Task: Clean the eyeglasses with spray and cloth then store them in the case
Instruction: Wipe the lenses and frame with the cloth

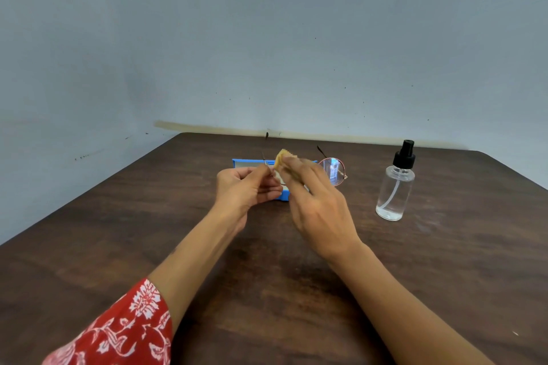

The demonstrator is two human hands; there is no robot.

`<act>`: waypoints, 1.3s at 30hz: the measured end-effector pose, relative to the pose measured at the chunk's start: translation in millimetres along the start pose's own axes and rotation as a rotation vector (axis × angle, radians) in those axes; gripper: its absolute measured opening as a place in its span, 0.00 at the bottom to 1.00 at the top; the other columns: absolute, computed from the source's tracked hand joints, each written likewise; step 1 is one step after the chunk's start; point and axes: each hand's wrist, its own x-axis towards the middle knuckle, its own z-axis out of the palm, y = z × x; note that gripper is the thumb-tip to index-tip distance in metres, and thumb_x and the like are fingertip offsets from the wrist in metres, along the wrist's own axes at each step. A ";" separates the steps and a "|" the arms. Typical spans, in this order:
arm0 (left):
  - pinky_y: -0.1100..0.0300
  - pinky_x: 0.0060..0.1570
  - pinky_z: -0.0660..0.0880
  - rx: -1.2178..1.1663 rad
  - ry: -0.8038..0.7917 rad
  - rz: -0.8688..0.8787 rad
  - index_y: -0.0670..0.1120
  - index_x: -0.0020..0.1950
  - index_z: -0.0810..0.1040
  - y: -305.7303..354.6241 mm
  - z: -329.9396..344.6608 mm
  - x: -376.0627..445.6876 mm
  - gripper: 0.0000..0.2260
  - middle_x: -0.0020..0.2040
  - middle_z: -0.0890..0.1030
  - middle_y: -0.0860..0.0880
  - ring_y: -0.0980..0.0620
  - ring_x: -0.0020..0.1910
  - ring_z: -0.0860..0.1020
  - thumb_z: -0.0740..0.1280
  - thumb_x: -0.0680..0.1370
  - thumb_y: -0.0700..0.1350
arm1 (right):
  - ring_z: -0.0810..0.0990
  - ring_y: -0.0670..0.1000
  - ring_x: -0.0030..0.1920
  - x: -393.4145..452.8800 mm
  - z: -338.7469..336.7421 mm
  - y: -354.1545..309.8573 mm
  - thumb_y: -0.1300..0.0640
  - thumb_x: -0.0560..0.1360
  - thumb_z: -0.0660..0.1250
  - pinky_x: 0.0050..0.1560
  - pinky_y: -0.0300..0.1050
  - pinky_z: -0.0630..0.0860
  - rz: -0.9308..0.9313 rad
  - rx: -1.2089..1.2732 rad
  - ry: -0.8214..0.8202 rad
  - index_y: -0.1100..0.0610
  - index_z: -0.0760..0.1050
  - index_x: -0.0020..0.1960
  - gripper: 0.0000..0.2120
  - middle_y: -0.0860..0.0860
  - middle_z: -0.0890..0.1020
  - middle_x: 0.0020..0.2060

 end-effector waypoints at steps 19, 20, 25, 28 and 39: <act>0.63 0.30 0.80 -0.017 0.007 -0.005 0.36 0.37 0.80 3.9 -0.8 0.1 0.06 0.26 0.80 0.45 0.52 0.27 0.80 0.68 0.73 0.35 | 0.77 0.56 0.56 0.1 -1.0 6.5 0.68 0.76 0.56 0.56 0.45 0.75 0.044 -0.035 0.035 0.68 0.79 0.56 0.15 0.60 0.80 0.57; 0.63 0.30 0.79 -0.015 0.003 -0.005 0.36 0.37 0.80 3.6 -0.6 0.0 0.06 0.27 0.80 0.45 0.52 0.27 0.80 0.68 0.73 0.35 | 0.77 0.57 0.57 0.2 0.4 4.5 0.68 0.77 0.55 0.56 0.45 0.75 0.019 -0.028 0.019 0.68 0.79 0.56 0.16 0.60 0.80 0.57; 0.64 0.28 0.78 -0.029 0.025 0.009 0.36 0.37 0.79 4.0 -2.3 3.0 0.06 0.26 0.79 0.45 0.52 0.25 0.79 0.67 0.74 0.35 | 0.81 0.57 0.50 -2.5 -1.8 1.6 0.67 0.74 0.57 0.49 0.50 0.78 -0.030 0.012 -0.002 0.66 0.81 0.50 0.15 0.57 0.82 0.50; 0.64 0.28 0.78 -0.027 0.023 -0.001 0.36 0.36 0.79 4.0 -2.2 3.0 0.06 0.25 0.80 0.45 0.52 0.25 0.80 0.68 0.73 0.36 | 0.79 0.57 0.54 -2.2 -2.2 8.4 0.67 0.78 0.53 0.55 0.50 0.76 0.032 -0.057 0.025 0.67 0.80 0.54 0.17 0.59 0.81 0.55; 0.64 0.28 0.77 -0.023 0.027 0.005 0.35 0.37 0.79 4.3 -2.8 3.1 0.06 0.26 0.79 0.45 0.52 0.25 0.80 0.68 0.73 0.35 | 0.80 0.57 0.50 -2.1 -1.3 8.2 0.64 0.81 0.49 0.51 0.49 0.77 0.023 -0.070 0.047 0.67 0.80 0.53 0.20 0.58 0.82 0.53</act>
